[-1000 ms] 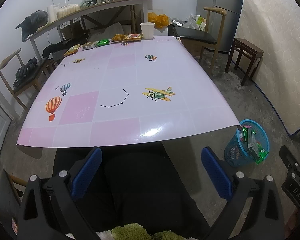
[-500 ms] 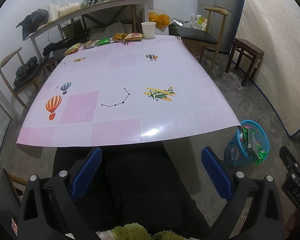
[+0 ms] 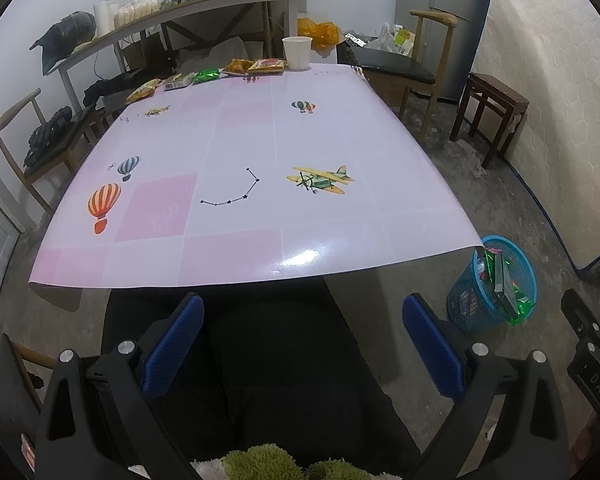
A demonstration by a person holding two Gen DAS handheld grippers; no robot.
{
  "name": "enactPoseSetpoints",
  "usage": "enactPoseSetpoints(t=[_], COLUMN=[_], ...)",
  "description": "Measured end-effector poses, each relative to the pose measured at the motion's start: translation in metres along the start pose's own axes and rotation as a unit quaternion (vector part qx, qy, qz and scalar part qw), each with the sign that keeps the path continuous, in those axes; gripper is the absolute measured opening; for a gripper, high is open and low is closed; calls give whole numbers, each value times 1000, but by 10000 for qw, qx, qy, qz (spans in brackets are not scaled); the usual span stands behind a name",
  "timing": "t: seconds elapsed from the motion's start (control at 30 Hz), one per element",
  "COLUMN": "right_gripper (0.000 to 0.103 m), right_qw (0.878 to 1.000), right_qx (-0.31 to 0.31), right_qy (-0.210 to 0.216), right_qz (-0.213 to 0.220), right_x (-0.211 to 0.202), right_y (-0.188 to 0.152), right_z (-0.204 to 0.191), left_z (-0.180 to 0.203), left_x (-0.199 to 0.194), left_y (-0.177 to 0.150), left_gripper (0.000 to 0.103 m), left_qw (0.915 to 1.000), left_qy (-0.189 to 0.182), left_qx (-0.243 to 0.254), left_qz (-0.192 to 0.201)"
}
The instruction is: Collect trash
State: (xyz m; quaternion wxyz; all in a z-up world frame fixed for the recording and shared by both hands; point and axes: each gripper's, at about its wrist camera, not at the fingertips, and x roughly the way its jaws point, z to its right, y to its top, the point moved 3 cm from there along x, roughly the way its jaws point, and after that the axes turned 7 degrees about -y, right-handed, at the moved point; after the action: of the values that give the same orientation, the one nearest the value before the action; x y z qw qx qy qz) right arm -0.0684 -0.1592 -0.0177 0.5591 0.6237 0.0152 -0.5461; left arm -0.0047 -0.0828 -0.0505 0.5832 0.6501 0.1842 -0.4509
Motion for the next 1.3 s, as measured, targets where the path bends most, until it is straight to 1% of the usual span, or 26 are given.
enactPoseSetpoints(t=[0.2,0.5,1.0,1.3], right_gripper=[95,95,95,95], right_qw=[10000,9998,9970,9934], right_qx=[-24,-83,-462,-728], right_qy=[-3,89,562,799], right_qz=[-78,-131,-276,-392], right_x=[2,4,7,10], right_y=[3,16,47,55], right_z=[-9,-41,-123,-167], left_z=[-12,-45,-125,-165], left_x=[7,18,28,32], left_y=[2,10,24,30], left_gripper=[97,97,97,97], left_qw=[9998,9987,9926,9879], left_qy=[-17,73,338,503], left_qx=[-135,-389,-1044,-1340], left_qz=[-135,-318,-524,-600])
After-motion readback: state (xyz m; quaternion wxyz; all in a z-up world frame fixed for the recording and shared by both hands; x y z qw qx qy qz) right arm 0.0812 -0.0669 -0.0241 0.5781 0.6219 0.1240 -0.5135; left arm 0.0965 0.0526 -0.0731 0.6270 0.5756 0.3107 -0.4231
